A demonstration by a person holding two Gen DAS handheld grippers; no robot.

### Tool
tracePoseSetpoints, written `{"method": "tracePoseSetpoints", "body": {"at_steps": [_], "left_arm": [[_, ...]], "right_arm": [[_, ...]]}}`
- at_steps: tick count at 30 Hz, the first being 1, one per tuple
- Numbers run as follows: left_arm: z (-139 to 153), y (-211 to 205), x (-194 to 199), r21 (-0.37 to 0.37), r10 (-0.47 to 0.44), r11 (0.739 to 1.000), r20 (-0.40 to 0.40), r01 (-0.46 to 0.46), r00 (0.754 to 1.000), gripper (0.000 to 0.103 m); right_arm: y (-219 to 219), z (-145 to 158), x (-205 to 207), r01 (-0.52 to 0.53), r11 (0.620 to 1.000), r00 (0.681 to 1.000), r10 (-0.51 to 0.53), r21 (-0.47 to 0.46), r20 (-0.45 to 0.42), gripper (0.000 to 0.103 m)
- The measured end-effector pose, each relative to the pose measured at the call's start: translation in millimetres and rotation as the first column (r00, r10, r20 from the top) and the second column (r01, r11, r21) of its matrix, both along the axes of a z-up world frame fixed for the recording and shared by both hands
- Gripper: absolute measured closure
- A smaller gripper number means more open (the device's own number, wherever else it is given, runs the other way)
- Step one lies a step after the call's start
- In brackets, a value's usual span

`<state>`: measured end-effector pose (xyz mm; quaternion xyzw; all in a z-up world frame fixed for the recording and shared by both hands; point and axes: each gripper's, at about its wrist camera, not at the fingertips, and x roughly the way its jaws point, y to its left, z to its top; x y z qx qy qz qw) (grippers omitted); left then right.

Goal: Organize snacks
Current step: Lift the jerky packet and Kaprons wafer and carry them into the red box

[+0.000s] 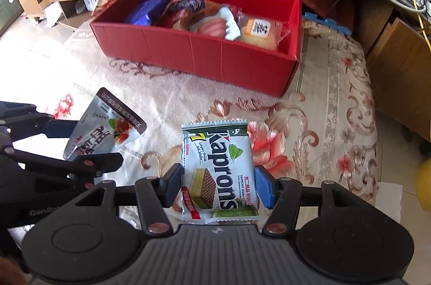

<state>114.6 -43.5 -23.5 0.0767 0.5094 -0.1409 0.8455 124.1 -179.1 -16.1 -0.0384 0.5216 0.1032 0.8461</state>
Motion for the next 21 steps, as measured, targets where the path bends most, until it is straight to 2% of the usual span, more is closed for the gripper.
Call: {"method": "tracePoseSetpoints", "body": {"at_steps": [21], "left_arm": [[29.0,3.5,23.7,-0.053,0.055,0.997,0.077,-0.051,0.995,0.044]], "right_arm": [[-5.7,32.6,26.4,0.048,0.996,0.996,-0.054,0.075,0.076,0.048]]}}
